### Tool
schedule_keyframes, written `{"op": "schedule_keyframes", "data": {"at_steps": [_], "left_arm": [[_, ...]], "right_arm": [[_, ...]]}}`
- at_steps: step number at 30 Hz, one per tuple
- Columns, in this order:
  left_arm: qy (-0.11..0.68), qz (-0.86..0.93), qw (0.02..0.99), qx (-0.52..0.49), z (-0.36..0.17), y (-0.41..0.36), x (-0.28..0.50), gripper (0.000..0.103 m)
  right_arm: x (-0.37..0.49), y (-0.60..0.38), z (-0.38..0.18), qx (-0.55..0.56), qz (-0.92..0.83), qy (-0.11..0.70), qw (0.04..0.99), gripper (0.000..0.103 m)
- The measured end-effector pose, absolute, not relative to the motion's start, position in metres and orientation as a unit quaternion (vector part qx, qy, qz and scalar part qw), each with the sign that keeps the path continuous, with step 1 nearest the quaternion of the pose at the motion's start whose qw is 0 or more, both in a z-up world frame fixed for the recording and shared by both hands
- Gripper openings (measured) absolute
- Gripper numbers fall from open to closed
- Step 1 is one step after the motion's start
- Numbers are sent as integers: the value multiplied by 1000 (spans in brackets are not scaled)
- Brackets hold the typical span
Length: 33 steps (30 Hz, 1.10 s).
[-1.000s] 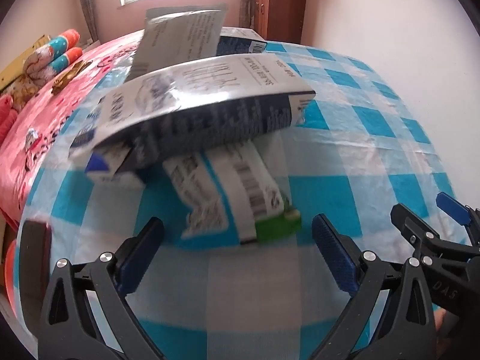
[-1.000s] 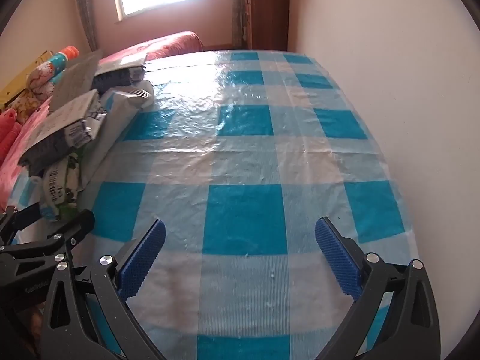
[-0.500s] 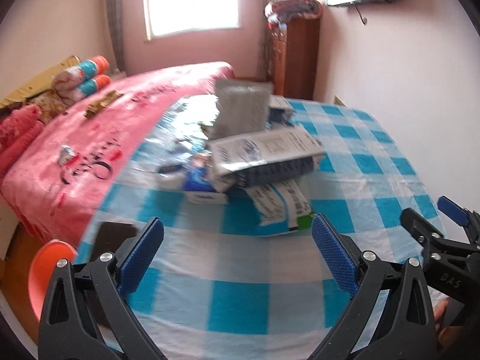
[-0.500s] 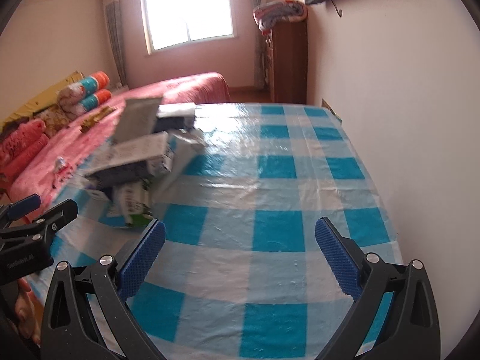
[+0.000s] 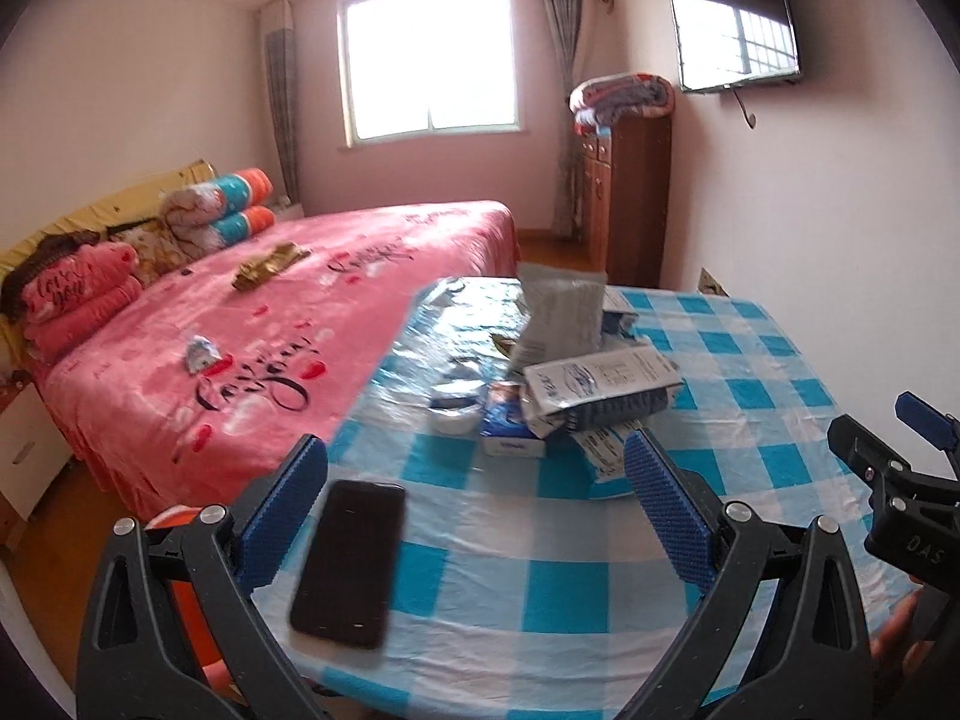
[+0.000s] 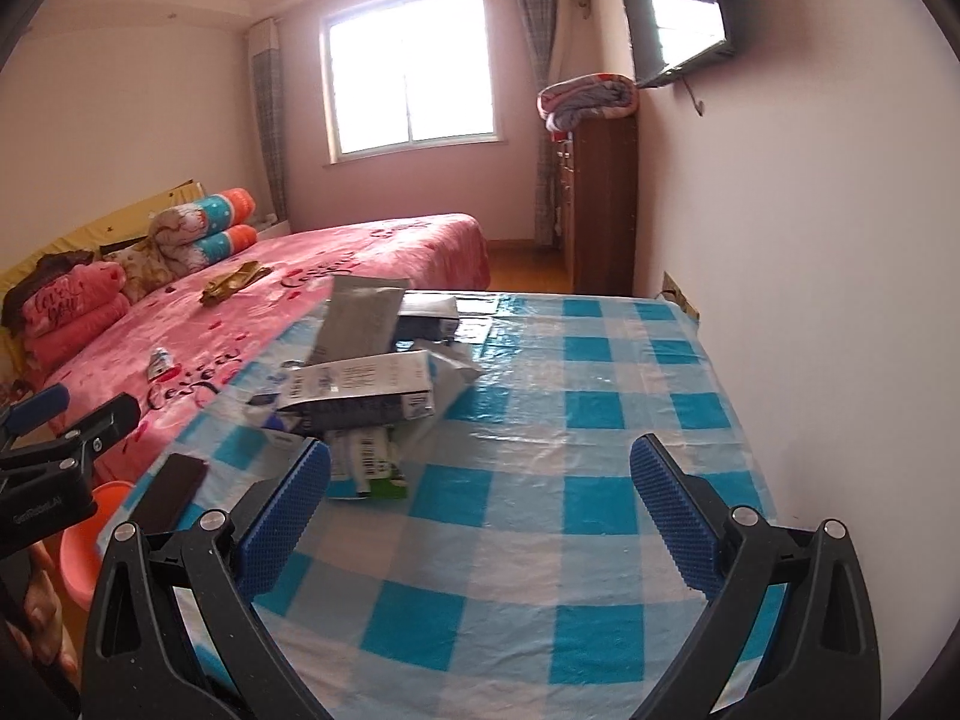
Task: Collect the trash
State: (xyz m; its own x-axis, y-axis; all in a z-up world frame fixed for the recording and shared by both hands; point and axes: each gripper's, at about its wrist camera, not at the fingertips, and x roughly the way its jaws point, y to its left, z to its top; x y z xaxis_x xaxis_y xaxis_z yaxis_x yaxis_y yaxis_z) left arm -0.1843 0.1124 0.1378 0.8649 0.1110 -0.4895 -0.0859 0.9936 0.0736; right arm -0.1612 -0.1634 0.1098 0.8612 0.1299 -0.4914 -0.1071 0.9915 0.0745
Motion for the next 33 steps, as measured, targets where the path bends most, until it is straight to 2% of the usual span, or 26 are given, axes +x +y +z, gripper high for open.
{"op": "schedule_keyframes", "data": {"at_steps": [15,33], "left_arm": [[222,92,971,9,165,148,-223,99],[209,95,973,16,175,147,-230,99]], "right_arm": [[-206,-122,150,-10,90,206,974,99],[-233,-117,178,-15,99,168,981,99]]}}
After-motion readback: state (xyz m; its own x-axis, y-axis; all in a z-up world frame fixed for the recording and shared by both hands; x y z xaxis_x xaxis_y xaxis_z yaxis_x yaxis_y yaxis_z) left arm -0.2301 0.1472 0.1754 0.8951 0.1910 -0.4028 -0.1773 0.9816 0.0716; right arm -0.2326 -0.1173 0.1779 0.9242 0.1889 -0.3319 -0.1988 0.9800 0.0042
